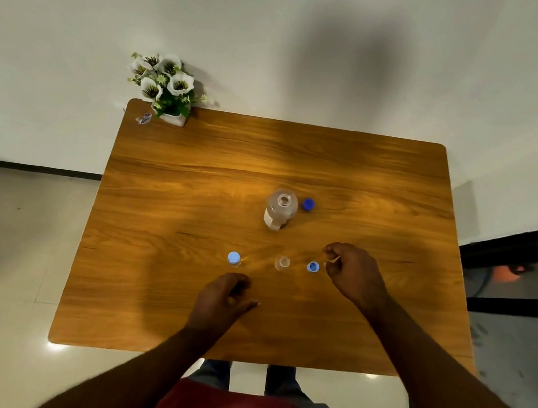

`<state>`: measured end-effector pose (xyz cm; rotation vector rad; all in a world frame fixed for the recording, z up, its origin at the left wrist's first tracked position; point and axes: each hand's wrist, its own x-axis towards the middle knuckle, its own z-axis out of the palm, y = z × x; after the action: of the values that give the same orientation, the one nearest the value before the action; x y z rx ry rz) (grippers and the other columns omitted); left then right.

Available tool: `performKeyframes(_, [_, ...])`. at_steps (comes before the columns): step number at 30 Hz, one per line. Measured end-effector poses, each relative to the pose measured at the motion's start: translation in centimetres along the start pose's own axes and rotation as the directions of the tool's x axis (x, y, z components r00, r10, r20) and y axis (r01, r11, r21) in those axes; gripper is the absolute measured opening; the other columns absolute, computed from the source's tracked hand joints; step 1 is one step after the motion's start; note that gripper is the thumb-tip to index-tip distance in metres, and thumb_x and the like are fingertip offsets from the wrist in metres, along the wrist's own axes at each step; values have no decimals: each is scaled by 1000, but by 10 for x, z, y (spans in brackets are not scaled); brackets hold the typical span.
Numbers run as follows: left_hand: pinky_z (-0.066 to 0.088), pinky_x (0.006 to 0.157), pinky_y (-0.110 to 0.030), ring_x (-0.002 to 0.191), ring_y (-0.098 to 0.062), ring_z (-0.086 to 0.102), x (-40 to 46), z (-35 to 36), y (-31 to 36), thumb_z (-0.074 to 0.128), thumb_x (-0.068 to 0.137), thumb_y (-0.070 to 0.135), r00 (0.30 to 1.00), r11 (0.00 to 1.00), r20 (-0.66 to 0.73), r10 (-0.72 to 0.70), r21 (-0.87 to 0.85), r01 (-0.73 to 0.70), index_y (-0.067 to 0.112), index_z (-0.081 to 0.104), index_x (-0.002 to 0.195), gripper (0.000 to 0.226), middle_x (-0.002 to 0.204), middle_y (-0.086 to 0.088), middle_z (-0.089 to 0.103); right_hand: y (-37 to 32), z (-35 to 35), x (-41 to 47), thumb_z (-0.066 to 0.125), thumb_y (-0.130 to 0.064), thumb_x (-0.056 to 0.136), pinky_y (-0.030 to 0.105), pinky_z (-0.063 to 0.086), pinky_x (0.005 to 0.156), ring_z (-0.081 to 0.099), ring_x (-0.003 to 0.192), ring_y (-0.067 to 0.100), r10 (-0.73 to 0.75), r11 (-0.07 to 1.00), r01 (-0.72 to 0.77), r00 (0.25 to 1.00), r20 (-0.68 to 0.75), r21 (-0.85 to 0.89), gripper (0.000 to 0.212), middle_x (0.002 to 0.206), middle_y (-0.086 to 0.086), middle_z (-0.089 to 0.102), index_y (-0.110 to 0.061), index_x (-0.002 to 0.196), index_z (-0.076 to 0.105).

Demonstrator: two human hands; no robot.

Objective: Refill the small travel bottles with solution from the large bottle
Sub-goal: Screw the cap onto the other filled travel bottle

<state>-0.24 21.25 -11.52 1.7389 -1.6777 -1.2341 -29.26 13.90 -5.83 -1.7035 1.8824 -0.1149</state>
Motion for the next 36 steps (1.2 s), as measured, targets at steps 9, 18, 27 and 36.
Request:
performKeyframes(9, [57, 93, -31, 107, -15, 61, 40, 56, 34, 87, 80, 28, 996, 995, -13, -91, 30, 91, 17, 47, 147, 79, 141, -5, 55, 14, 23, 3, 76, -29, 84, 26, 48, 81, 66, 98, 15, 24, 999, -20, 995, 98, -38, 47, 123, 0, 66, -24, 129, 63])
performKeyframes(18, [51, 101, -33, 122, -18, 58, 64, 73, 42, 85, 82, 24, 996, 997, -43, -72, 5, 72, 16, 59, 138, 62, 139, -4, 58, 4, 36, 24, 74, -38, 86, 36, 53, 88, 60, 113, 25, -14, 985, 39, 989, 148, -166, 52, 128, 1, 59, -26, 134, 57])
performKeyframes(27, [54, 94, -34, 108, -13, 61, 63, 72, 45, 81, 87, 21, 997, 998, -67, -49, -34, 47, 15, 72, 121, 35, 123, -2, 68, 4, 36, 26, 64, -25, 91, 33, 49, 77, 63, 96, 25, -110, 971, 134, 986, 129, -196, 21, 108, 5, 64, -17, 110, 65])
performKeyframes(36, [47, 69, -9, 88, 3, 61, 54, 52, 92, 84, 83, 36, 996, 995, -55, 66, -64, -70, 31, 70, 121, 42, 109, 21, 61, 1, -23, 9, 72, -17, 87, 11, 47, 68, 64, 83, -5, -87, 915, 101, 995, -54, 391, 22, 94, -14, 69, -27, 107, 69])
